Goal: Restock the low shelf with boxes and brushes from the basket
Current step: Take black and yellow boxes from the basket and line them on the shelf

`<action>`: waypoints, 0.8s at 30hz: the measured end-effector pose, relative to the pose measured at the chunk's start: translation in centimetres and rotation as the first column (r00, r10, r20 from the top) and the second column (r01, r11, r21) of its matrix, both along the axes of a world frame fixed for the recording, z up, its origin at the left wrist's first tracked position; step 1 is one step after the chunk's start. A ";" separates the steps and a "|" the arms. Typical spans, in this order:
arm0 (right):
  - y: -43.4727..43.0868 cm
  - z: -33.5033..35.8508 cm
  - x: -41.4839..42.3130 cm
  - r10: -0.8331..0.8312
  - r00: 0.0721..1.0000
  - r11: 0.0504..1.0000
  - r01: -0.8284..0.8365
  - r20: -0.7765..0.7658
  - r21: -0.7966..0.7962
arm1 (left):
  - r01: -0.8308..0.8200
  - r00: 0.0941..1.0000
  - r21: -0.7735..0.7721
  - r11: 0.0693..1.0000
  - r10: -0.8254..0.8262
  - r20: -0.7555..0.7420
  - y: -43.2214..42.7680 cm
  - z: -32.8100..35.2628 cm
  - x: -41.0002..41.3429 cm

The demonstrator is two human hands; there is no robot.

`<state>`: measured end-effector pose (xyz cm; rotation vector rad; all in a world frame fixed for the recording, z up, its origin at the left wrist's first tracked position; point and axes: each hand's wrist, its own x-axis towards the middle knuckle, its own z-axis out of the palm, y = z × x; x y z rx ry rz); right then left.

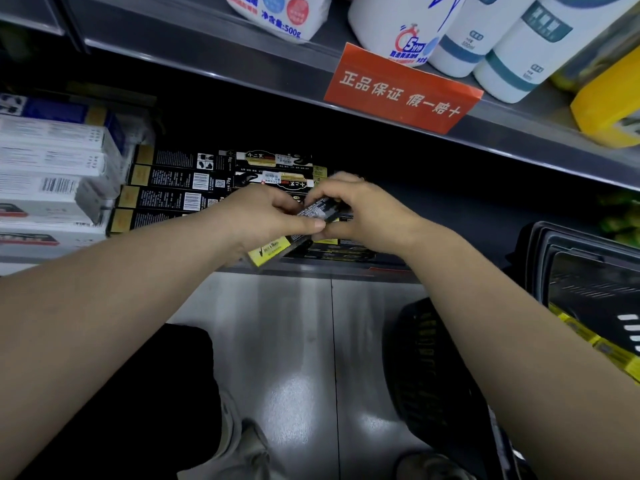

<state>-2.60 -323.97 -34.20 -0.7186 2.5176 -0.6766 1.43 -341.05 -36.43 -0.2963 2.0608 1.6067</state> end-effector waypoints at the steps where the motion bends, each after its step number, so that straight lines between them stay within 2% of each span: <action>1: 0.5 -0.1 -0.5 -0.007 1.000 0.999 0.007 0.010 0.050 | -0.013 0.999 -0.046 0.999 0.011 -0.051 0.0 0.0 -0.1; 3: 2.2 -0.4 -2.1 -0.099 0.995 0.986 0.100 -0.013 0.134 | -0.057 0.987 -0.157 0.986 0.032 -0.160 -0.2 -0.2 -0.5; 5: 4.5 -0.9 -4.2 -0.252 0.965 0.944 0.262 -0.076 0.201 | -0.089 0.970 -0.244 0.966 0.028 -0.243 -0.6 -0.3 -0.8; 7: 6.5 -1.8 -6.0 -0.368 0.920 0.868 0.392 -0.134 0.306 | -0.077 0.965 -0.289 0.954 -0.002 -0.264 -0.8 -0.5 -0.9; 9: 7.6 -3.1 -7.1 -0.438 0.890 0.813 0.451 -0.124 0.367 | -0.031 0.971 -0.317 0.948 -0.047 -0.236 -0.6 -0.8 -0.8; 14: 7.7 -6.0 -7.1 -0.429 0.902 0.836 0.372 0.056 0.404 | 0.003 0.977 -0.317 0.948 -0.071 -0.203 -0.4 -1.1 -1.0; 19: 6.6 -7.3 -7.1 -0.349 0.920 0.812 0.204 0.176 0.546 | 0.024 0.979 -0.317 0.948 -0.087 -0.187 -0.5 -1.3 -1.0; 22: 6.8 -7.5 -6.9 -0.368 0.902 0.813 0.194 0.227 0.548 | 0.031 0.979 -0.317 0.948 -0.092 -0.181 -0.5 -1.4 -1.0; 24: 7.1 -7.4 -6.6 -0.429 0.854 0.818 0.230 0.293 0.528 | 0.042 0.980 -0.324 0.945 -0.102 -0.172 -0.4 -1.4 -0.9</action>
